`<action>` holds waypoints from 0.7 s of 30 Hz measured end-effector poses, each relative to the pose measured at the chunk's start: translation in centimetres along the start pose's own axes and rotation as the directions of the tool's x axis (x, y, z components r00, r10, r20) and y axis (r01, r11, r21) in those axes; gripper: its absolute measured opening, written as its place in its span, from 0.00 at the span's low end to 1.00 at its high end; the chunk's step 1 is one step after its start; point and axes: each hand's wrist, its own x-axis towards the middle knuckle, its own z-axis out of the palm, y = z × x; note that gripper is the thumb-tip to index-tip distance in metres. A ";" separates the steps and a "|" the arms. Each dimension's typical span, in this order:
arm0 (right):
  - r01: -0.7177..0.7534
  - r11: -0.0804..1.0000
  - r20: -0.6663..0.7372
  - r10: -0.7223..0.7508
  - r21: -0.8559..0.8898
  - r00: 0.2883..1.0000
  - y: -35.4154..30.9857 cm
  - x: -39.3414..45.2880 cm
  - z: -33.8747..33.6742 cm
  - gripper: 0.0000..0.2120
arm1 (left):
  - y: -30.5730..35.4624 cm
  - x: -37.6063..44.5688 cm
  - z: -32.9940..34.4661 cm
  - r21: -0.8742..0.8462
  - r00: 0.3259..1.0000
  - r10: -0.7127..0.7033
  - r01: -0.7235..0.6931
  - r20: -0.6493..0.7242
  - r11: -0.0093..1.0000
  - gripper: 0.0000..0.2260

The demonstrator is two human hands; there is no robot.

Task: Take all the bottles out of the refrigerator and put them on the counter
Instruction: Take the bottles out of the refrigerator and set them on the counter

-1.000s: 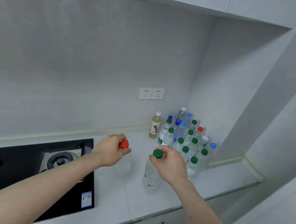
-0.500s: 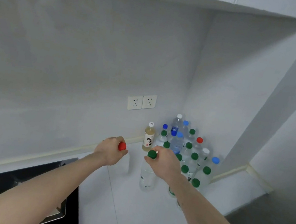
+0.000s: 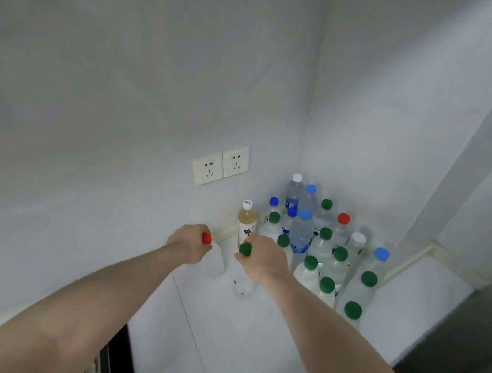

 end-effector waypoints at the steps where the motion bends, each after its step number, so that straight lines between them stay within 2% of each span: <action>1: -0.001 1.000 0.004 0.001 -0.006 1.000 0.0 0.6 0.3 0.11 | -0.1 0.7 0.1 0.011 1.000 -0.004 0.004 -0.001 1.000 0.09; 11: -0.012 0.999 -0.032 0.013 0.041 0.999 0.6 5.3 3.5 0.13 | -0.2 6.5 2.8 0.174 1.000 0.007 -0.006 -0.008 0.985 0.09; 21: 0.007 0.998 -0.034 -0.005 0.054 0.999 0.1 7.0 5.2 0.14 | -0.6 8.3 5.2 0.229 0.997 0.060 -0.048 -0.047 0.972 0.05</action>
